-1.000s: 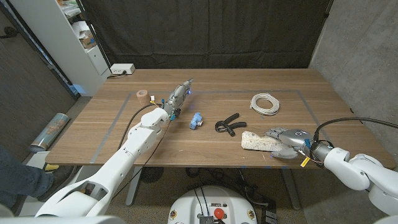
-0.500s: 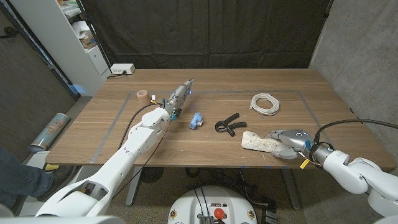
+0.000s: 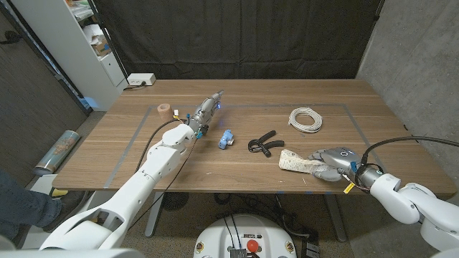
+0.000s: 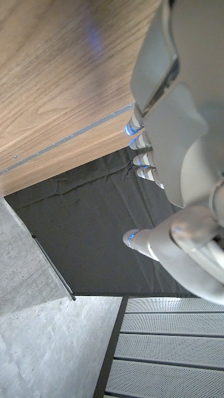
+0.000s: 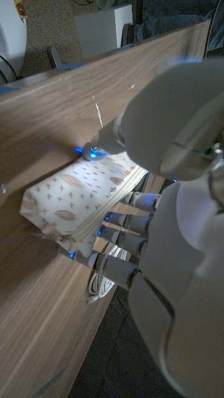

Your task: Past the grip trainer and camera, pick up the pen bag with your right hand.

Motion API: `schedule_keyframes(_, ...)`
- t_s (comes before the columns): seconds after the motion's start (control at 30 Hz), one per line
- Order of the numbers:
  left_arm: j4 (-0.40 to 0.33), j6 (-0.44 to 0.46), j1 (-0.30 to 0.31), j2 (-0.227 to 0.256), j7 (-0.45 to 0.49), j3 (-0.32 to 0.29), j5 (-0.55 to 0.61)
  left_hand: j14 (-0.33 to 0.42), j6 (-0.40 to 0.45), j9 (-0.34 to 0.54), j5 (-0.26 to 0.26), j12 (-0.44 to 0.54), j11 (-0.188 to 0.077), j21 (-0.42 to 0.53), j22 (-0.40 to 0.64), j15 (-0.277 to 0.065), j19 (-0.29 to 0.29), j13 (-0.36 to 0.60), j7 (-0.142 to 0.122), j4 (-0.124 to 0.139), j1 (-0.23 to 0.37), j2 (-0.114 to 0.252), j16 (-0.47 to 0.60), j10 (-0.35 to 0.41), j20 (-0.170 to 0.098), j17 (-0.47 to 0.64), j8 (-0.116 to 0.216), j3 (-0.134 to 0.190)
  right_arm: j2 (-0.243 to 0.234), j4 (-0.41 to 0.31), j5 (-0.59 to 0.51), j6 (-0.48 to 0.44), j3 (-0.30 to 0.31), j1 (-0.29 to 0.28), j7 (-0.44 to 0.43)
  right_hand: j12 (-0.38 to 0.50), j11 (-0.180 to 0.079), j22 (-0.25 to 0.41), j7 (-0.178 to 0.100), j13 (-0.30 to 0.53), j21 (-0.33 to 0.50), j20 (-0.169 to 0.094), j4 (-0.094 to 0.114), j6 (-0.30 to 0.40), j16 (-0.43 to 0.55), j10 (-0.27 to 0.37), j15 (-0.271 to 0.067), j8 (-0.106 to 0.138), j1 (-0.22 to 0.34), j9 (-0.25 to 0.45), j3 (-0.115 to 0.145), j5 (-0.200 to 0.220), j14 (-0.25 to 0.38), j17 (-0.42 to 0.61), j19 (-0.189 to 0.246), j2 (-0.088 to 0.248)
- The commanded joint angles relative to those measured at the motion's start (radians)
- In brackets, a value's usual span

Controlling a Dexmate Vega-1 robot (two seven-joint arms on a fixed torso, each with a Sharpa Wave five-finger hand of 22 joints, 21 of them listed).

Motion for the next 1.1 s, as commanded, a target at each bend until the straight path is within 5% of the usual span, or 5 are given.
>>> schedule_keyframes(0.03, 0.005, 0.0, -0.001, 0.002, -0.003, -0.001, -0.001, -0.053, -0.007, 0.005, -0.005, 0.005, -0.003, 0.004, 0.006, 0.001, -0.115, 0.002, -0.008, 0.001, 0.0, 0.008, 0.006, -0.003, 0.007, 0.003, 0.002, -0.002, -0.02, 0.003, 0.005, -0.031, -0.033, 0.015, -0.05, 0.022, -0.011, 0.004, 0.003, 0.004, 0.01, -0.022, 0.002, 0.065, 0.033, 0.068, -0.052, 0.019, 0.008, 0.001, -0.004, -0.013, 0.069, 0.014, 0.041, 0.025)
schedule_keyframes(0.13, 0.01, -0.001, -0.002, -0.001, -0.005, -0.002, -0.004, -0.054, -0.006, 0.005, -0.005, 0.005, -0.003, 0.004, 0.006, 0.001, -0.115, 0.002, -0.008, 0.001, 0.0, 0.008, 0.005, -0.003, 0.007, 0.003, 0.002, -0.002, -0.022, 0.0, 0.002, -0.044, -0.04, 0.017, -0.06, 0.048, -0.042, 0.007, 0.001, 0.004, 0.015, -0.041, 0.002, 0.131, 0.065, 0.158, -0.071, 0.035, 0.022, 0.001, -0.01, -0.03, 0.137, 0.03, 0.053, 0.045)
schedule_keyframes(0.4, 0.03, -0.011, -0.011, -0.01, -0.01, -0.002, -0.004, -0.054, -0.007, 0.005, -0.005, 0.006, -0.004, 0.004, 0.006, 0.001, -0.116, 0.002, -0.008, 0.001, 0.0, 0.009, 0.006, -0.002, 0.008, 0.003, 0.002, -0.002, -0.034, -0.001, 0.008, -0.059, -0.052, 0.026, -0.083, 0.085, -0.063, 0.012, 0.015, 0.003, 0.029, -0.061, -0.001, 0.234, 0.102, 0.287, -0.089, 0.062, 0.047, 0.001, -0.017, -0.058, 0.228, 0.049, 0.079, 0.077)
schedule_keyframes(1.1, 0.103, -0.036, -0.044, -0.036, -0.037, -0.004, -0.003, -0.054, -0.006, 0.005, -0.005, 0.006, -0.006, 0.005, 0.006, 0.001, -0.118, 0.002, -0.008, 0.001, 0.001, 0.01, 0.006, -0.002, 0.008, 0.003, 0.003, -0.003, -0.058, -0.034, 0.03, -0.097, -0.043, 0.024, -0.091, 0.099, -0.075, 0.015, 0.018, 0.001, 0.038, -0.073, -0.007, 0.3, 0.12, 0.352, -0.102, 0.075, 0.076, 0.0, -0.016, -0.085, 0.287, 0.064, 0.086, 0.105)
